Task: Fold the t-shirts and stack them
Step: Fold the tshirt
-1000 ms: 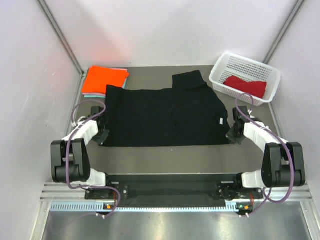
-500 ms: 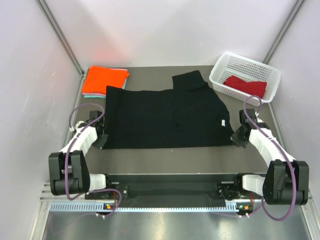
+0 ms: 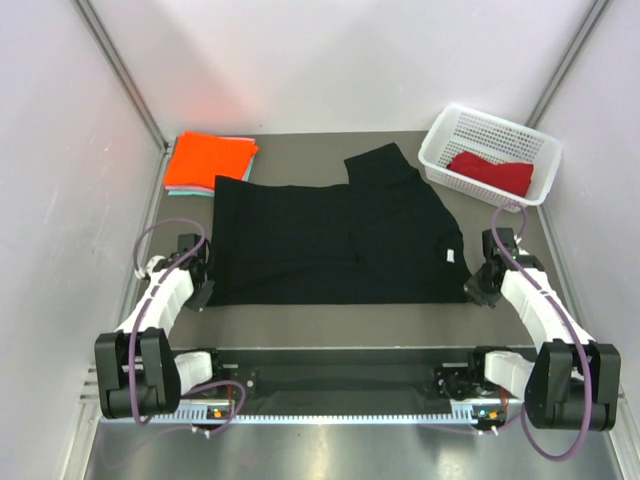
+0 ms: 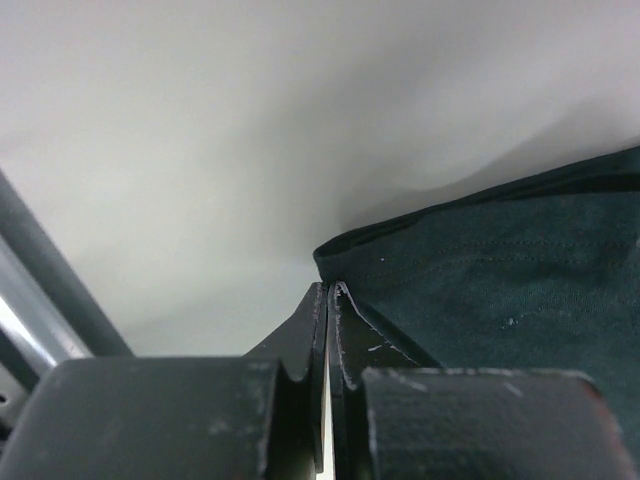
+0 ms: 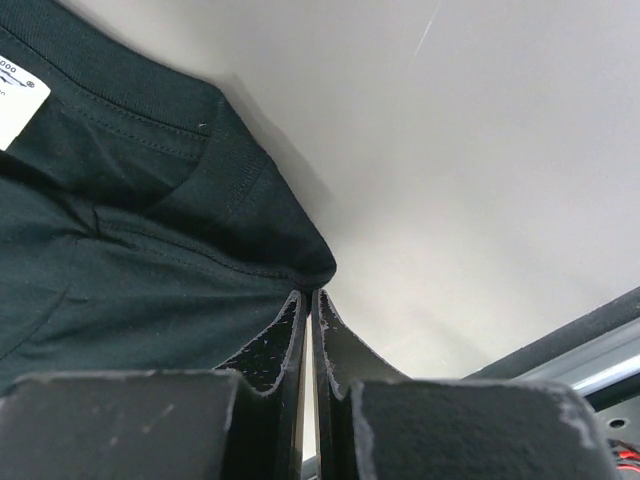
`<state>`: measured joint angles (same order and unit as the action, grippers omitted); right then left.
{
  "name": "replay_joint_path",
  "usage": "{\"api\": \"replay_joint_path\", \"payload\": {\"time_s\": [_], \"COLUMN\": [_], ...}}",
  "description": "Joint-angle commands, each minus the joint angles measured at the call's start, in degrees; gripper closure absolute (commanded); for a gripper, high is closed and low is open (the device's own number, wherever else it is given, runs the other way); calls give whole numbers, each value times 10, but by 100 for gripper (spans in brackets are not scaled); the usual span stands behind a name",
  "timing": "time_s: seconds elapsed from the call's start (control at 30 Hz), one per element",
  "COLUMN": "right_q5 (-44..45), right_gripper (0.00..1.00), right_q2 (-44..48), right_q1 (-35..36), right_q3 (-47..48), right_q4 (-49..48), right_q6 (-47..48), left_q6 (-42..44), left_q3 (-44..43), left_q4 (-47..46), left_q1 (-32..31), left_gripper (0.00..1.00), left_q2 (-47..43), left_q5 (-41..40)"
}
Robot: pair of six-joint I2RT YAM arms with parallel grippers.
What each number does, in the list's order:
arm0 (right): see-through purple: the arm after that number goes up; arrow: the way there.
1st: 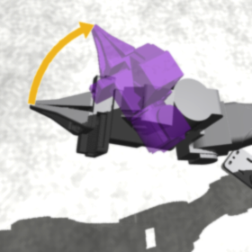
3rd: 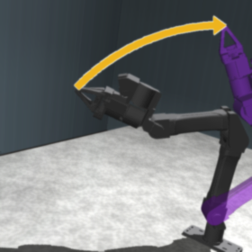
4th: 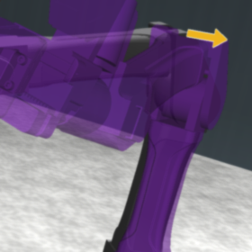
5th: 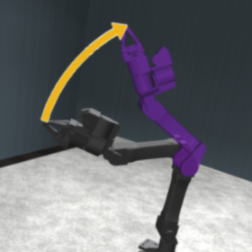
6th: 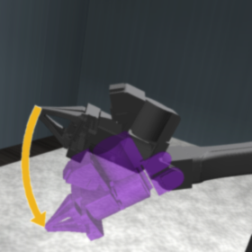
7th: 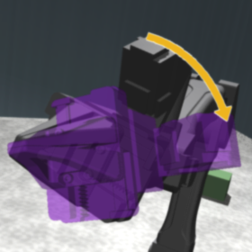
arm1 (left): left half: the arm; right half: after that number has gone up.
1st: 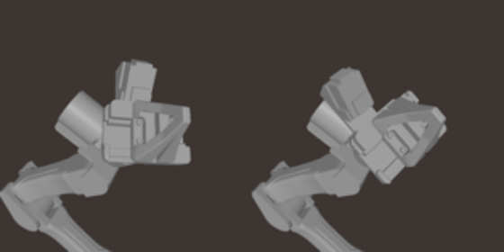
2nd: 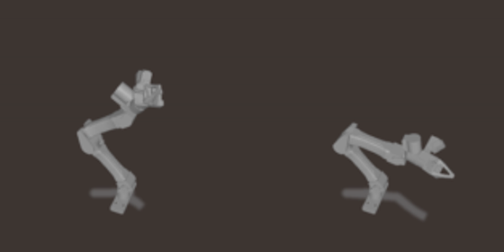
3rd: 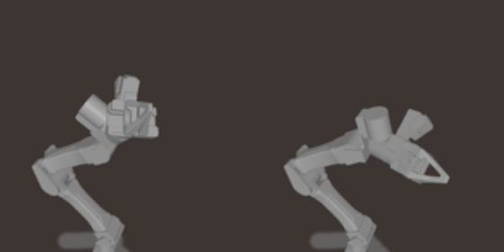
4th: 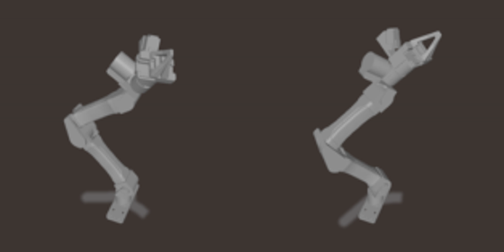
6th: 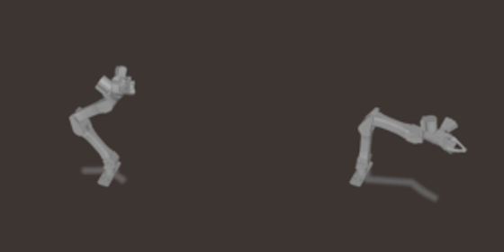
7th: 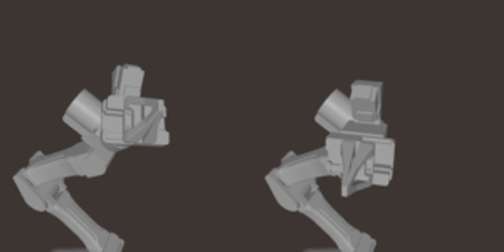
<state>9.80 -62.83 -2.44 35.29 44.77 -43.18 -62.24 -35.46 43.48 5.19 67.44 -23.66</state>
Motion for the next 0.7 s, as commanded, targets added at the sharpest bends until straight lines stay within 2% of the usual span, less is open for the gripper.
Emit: {"api": "replay_joint_path", "payload": {"time_s": [0.0, 0.17, 0.23, 0.27, 0.33, 0.4, 0.47, 0.5, 0.57, 0.63, 0.67], "right_q5": [21, 15, 14, 14, 12, 20, 36, 38, 47, 49, 50], "right_gripper": [100, 100, 100, 99, 99, 99, 95, 90, 85, 81, 80], "right_q2": [8, 12, 16, 15, 10, -1, -8, -12, -10, 0, 5], "right_q1": [-10, -10, -10, -10, -10, -10, -10, -10, -10, -10, -10], "right_q3": [0, -5, -6, -4, -1, 2, 12, 15, 24, 35, 38], "right_q4": [20, 26, 23, 23, 15, 15, 22, 29, 35, 42, 44], "right_q6": [-3, -10, -14, -16, -11, -5, -4, -4, -5, -5, -5], "left_q6": [-23, -52, -34, -32, 5, 30, 38, 37, 55, 103, 124], "left_q3": [-6, 8, 7, 2, -23, -56, -72, -90, -106, -119, -119], "left_q4": [46, 67, 43, 42, -4, -1, 16, 24, 21, -5, -47], "left_q1": [3, 3, 3, 3, 3, 3, 2, 2, 3, 3, 3], "left_gripper": [100, 100, 93, 82, 80, 77, 76, 74, 73, 74, 74], "left_q2": [0, -4, -1, 3, 10, 10, 4, 0, -3, -6, -6], "left_q5": [-27, -22, -18, -20, 3, -1, -30, -44, -64, -50, -12]}}
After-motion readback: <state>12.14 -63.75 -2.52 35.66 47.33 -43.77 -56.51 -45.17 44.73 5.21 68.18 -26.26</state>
